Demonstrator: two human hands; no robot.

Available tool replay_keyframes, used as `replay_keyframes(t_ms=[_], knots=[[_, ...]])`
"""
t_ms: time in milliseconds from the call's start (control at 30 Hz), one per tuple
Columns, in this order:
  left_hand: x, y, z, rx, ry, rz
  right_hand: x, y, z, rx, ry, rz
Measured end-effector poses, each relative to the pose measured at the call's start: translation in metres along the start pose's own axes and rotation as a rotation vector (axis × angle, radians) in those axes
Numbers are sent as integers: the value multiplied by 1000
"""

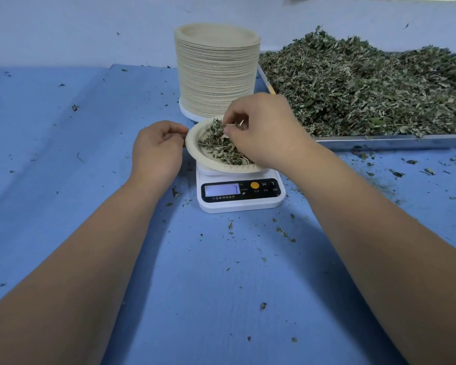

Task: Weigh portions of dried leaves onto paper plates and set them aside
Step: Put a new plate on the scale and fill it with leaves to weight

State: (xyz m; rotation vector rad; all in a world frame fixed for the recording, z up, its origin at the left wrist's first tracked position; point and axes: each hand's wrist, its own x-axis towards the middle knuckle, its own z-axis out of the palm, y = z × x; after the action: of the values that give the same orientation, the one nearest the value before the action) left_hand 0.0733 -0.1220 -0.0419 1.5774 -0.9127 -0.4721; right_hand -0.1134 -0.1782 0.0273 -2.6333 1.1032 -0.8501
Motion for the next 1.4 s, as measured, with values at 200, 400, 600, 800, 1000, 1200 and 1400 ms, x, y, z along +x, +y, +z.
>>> replay_keyframes(t_ms=[200, 400, 600, 800, 1000, 1200, 1400], knots=[[0, 0, -1, 10, -12, 5, 1, 3, -5, 106, 86, 29], [1, -1, 0, 12, -8, -1, 1, 21, -21, 93, 311, 64], [-2, 3, 1, 27, -23, 0, -29, 95, -45, -169, 204, 429], [-5, 7, 0, 25, -18, -3, -47, 87, -39, -114, 289, 250], [-12, 19, 6, -88, 4, -16, -51, 55, -13, -2, 154, 167], [-23, 32, 18, -217, -144, -153, -51, 53, -4, 10, 121, 253], [-26, 42, 20, -377, -99, -279, -50, 45, 3, 237, 100, 292]])
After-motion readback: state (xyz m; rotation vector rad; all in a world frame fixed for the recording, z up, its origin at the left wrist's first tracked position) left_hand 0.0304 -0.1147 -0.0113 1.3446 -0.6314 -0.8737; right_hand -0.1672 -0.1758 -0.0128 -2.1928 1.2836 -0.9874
